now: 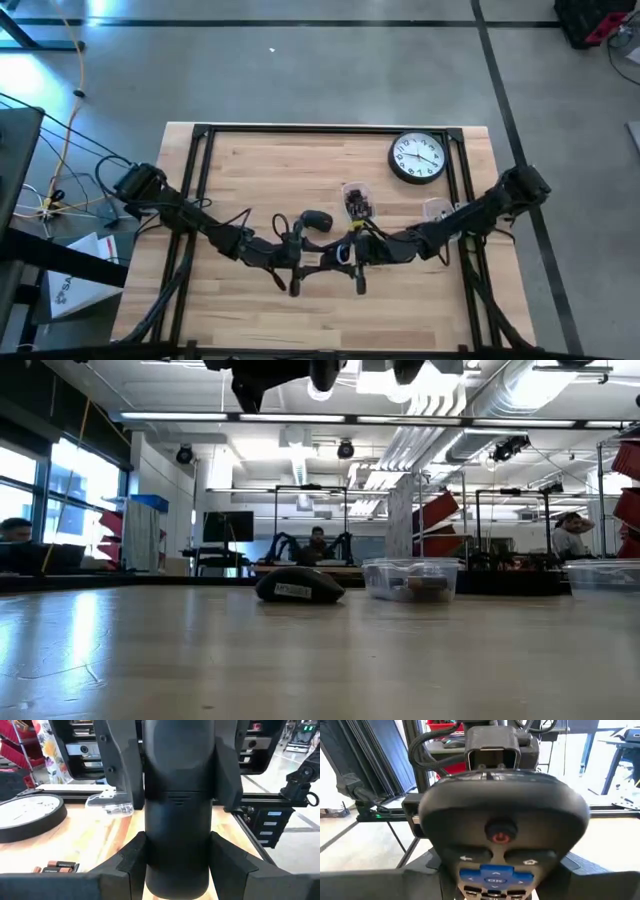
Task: Insert battery
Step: Remove the black cover of the remote
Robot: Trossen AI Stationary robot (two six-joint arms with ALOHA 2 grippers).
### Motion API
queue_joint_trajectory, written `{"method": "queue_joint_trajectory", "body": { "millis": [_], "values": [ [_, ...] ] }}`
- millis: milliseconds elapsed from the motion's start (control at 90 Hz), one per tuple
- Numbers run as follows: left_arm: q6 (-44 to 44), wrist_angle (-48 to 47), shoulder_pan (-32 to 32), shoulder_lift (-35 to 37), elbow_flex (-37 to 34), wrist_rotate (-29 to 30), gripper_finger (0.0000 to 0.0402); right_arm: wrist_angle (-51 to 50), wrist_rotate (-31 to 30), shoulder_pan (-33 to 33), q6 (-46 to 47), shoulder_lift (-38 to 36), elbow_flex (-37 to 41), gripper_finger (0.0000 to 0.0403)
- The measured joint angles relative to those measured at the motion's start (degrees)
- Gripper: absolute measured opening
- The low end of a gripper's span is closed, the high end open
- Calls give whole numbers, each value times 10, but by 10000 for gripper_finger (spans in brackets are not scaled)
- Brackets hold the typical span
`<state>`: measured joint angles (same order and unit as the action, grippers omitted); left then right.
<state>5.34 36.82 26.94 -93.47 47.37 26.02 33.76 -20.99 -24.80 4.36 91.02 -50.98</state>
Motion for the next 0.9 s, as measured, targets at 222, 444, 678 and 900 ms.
{"method": "queue_joint_trajectory", "body": {
  "millis": [222,444,678,900],
  "values": [
    [1,-50,3,25,0,1,144,3,-1,0,-3,0,0,177],
    [19,-126,5,55,0,2,144,-21,0,1,-3,-7,0,177],
    [31,-187,6,64,0,-1,121,-108,15,5,28,-21,-2,181],
    [57,-224,-3,60,-1,0,78,-202,28,8,54,-22,-26,206]
  ]
}}
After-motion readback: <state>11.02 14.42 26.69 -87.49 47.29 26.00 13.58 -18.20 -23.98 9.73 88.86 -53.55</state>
